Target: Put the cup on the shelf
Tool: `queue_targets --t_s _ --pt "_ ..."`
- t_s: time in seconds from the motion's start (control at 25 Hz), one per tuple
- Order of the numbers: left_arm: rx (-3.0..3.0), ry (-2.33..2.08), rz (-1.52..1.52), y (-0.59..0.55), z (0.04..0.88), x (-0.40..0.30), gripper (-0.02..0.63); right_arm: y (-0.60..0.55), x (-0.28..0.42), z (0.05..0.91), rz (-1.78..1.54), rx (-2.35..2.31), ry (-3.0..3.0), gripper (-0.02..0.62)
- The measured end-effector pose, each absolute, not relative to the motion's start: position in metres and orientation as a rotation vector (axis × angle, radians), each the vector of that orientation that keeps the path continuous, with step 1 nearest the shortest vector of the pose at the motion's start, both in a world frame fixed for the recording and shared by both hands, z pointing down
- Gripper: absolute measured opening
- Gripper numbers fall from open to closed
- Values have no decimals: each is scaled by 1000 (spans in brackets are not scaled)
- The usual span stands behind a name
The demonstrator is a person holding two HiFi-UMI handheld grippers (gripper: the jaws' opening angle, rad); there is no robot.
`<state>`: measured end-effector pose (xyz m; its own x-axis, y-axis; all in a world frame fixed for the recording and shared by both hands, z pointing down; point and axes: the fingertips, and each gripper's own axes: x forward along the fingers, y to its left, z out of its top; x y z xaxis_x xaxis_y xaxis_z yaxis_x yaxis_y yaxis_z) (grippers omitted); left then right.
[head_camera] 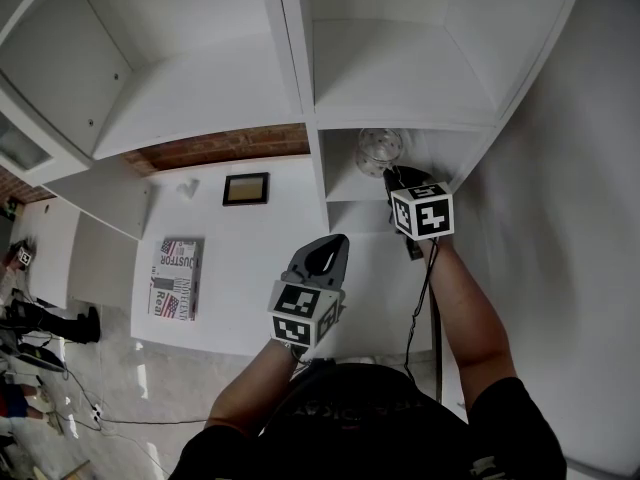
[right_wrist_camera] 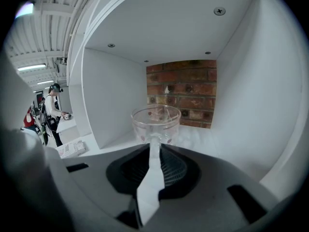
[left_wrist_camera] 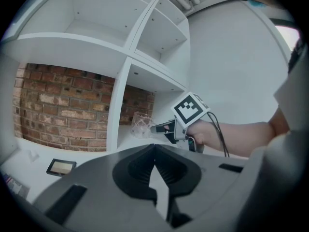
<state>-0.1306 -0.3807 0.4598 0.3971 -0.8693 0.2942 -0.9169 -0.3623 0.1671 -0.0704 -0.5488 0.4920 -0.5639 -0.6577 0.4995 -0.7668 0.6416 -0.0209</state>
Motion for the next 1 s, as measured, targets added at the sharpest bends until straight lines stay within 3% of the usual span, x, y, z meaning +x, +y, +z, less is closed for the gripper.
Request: queue_targets --t_s 0.72,1.0 --pt "2357 -1601 238 -353 448 -114 5 -521 -48 478 285 1152 -2446 66" --pt "2352 -1641 233 -331 441 -93 5 -491 -20 468 277 1165 -2491 13"
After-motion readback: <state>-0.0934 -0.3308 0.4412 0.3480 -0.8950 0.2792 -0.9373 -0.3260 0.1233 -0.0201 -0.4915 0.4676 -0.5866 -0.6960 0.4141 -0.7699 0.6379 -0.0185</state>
